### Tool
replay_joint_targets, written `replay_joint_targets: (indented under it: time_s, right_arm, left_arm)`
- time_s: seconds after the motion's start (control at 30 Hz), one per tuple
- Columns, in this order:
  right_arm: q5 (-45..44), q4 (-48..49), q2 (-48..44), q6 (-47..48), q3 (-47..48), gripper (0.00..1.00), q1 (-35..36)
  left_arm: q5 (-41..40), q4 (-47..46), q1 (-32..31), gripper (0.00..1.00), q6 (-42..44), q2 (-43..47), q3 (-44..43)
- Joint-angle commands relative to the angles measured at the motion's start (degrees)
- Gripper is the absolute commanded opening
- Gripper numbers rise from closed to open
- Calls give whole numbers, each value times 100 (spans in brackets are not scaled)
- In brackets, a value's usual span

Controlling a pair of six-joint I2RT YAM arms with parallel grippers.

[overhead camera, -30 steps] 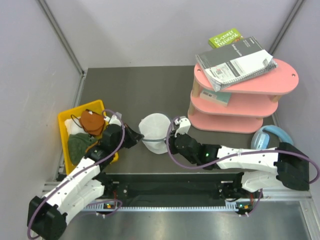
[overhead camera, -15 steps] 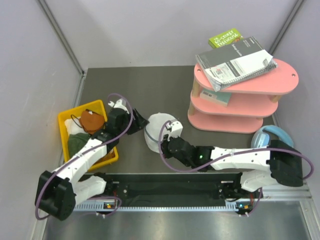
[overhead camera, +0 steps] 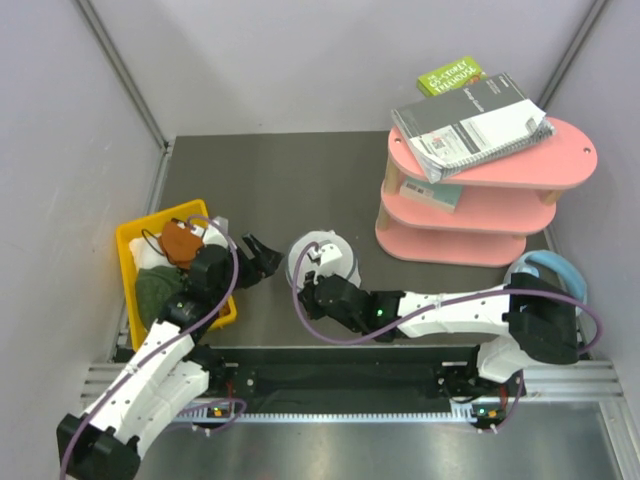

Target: Unzip the laundry bag and remove the bra

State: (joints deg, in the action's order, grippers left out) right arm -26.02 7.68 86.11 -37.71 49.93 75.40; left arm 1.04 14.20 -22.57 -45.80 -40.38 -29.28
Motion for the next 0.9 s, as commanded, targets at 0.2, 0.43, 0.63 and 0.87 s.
replay_joint_targets:
  time_s: [0.2, 0.43, 0.63, 0.87]
  right_arm:
    - [62, 207, 99, -52, 315, 0, 89]
    - [80, 199, 99, -43, 324, 0, 98]
    - [88, 190, 99, -43, 324, 0, 107]
    - [62, 163, 56, -43, 280, 0, 107]
  left_arm:
    - [1214, -672, 7, 66, -1053, 285, 818]
    - [1434, -1102, 15, 54, -1308, 162, 1038]
    - [1435, -1183, 7, 31, -1274, 39, 1030]
    - [1215, -1077, 16, 0, -1177, -22, 827]
